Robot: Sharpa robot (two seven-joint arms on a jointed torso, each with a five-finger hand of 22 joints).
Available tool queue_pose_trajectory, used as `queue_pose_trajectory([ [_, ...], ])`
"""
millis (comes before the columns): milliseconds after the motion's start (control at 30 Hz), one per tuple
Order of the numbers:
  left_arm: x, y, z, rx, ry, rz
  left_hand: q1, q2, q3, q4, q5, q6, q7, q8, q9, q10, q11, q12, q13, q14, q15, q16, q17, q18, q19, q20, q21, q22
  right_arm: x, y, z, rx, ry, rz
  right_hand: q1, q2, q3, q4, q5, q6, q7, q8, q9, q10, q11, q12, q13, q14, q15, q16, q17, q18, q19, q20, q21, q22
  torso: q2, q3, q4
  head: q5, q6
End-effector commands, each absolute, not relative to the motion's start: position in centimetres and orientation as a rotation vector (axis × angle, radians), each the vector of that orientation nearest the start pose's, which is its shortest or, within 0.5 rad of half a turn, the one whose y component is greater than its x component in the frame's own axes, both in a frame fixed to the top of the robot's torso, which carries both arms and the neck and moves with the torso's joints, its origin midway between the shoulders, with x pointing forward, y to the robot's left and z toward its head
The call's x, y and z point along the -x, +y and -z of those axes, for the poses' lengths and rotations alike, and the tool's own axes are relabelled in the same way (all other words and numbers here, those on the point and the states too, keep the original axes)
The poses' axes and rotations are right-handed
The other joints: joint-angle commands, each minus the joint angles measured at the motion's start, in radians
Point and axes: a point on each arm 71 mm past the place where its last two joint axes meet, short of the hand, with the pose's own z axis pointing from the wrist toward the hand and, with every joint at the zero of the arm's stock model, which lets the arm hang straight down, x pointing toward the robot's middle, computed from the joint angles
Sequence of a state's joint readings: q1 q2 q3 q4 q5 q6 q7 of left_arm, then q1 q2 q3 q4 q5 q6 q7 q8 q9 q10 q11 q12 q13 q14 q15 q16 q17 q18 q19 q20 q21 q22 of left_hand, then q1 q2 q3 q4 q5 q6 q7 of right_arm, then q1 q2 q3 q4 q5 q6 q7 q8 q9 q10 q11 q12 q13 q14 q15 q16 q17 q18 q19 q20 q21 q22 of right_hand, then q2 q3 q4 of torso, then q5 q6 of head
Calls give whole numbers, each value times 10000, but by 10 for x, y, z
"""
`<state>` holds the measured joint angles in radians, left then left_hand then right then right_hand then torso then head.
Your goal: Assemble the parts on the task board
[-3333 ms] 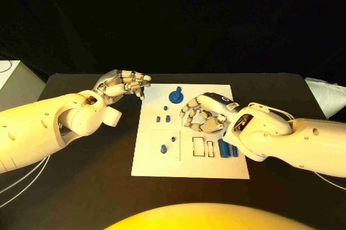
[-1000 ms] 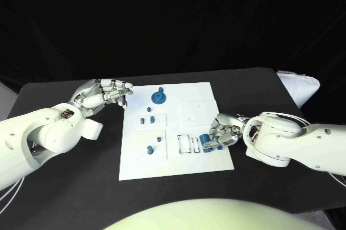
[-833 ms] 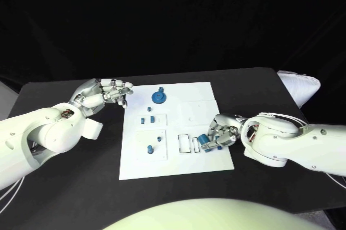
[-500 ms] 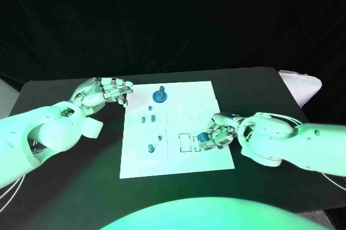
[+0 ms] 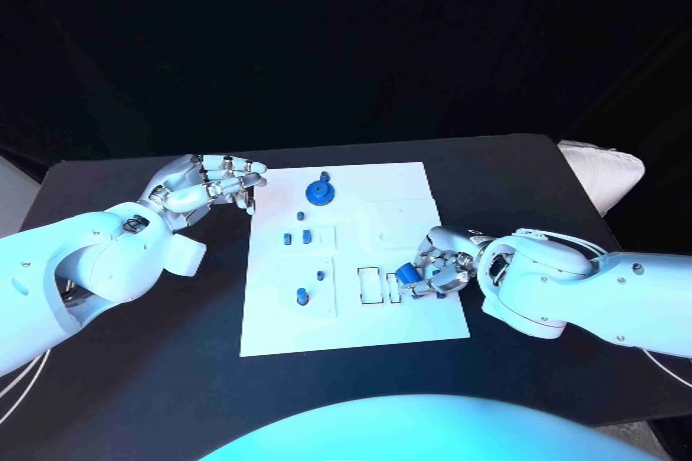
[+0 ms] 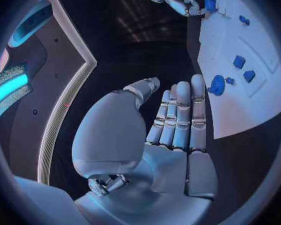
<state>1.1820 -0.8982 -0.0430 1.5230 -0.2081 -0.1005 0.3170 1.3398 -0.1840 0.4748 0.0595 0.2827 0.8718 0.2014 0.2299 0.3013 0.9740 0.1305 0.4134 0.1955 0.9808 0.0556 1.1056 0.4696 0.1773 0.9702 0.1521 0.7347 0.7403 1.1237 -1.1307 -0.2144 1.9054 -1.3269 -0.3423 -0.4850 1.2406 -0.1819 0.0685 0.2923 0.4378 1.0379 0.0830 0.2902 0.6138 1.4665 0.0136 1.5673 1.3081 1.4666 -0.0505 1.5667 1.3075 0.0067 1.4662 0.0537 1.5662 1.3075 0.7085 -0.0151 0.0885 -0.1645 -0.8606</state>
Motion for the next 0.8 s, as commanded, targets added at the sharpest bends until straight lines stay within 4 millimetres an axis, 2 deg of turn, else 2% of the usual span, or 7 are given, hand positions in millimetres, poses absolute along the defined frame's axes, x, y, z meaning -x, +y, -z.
queue_pose_trajectory([
  [33,-477,220,189,8982,16553,15966,-13,19,6,91,-9,-52,-3,54,-9,-69,17,40,-12,-7,51,-36,-11,56,68,15,-47,-20,-362,-253,254,-4116,20714,-4740,562,507,188,-34,147,73,6,27,-1668,1043,-57,35,2627,1042,-73,41,2633,-67,1046,-74,46,2633,-1,-2,-8,-14,25],
  [200,-478,219,189,8999,16562,15937,-13,19,6,91,-9,-52,-3,54,-9,-69,17,40,-12,-7,51,-36,-11,56,68,15,-47,-20,-363,-251,242,-5214,20493,-5422,500,495,273,-20,56,116,0,46,-1667,1043,-62,35,2627,1042,-79,41,2633,-67,1046,-79,46,2633,-6,-9,-12,-45,48],
  [267,-478,219,190,9011,16552,15923,-21,22,3,105,-8,-55,-1,54,-9,-73,18,41,-14,-7,52,-36,-11,56,70,17,-53,-24,-364,-249,236,-5448,20383,-5638,511,493,427,-33,178,165,-31,73,-1663,1043,-86,35,2627,1042,-96,41,2633,-67,1046,-90,46,2633,-10,-12,-8,-65,58],
  [500,-479,218,190,9021,16553,15926,-29,15,-4,119,-7,-74,1,45,-14,-92,22,36,-18,-7,55,-35,-11,56,72,18,-61,-29,-366,-244,223,-5656,20273,-6057,427,465,487,-15,145,199,-35,93,-1660,1043,-92,35,2627,1042,-104,41,2633,-67,1046,-98,46,2633,-3,-12,8,-18,62],
  [667,-479,218,190,9020,16569,15942,-28,15,-5,128,-6,-84,2,42,-16,-101,23,35,-20,-8,55,-34,-12,56,75,19,-68,-34,-367,-237,226,-5435,20779,-6122,143,382,598,-16,-208,212,-35,111,-1661,1043,-94,35,2627,1042,-108,41,2633,-67,1046,-106,46,2633,12,-19,4,-41,46],
  [800,-479,217,190,9012,16582,15965,-28,15,-5,128,-6,-84,2,42,-16,-101,23,35,-20,-8,55,-34,-12,56,75,19,-68,-34,-368,-227,230,-5109,21212,-6179,-73,362,657,-7,-482,225,-33,132,-1657,1043,-92,35,2627,1042,-107,41,2633,-67,1046,-108,46,2633,13,-9,8,-36,30],
])
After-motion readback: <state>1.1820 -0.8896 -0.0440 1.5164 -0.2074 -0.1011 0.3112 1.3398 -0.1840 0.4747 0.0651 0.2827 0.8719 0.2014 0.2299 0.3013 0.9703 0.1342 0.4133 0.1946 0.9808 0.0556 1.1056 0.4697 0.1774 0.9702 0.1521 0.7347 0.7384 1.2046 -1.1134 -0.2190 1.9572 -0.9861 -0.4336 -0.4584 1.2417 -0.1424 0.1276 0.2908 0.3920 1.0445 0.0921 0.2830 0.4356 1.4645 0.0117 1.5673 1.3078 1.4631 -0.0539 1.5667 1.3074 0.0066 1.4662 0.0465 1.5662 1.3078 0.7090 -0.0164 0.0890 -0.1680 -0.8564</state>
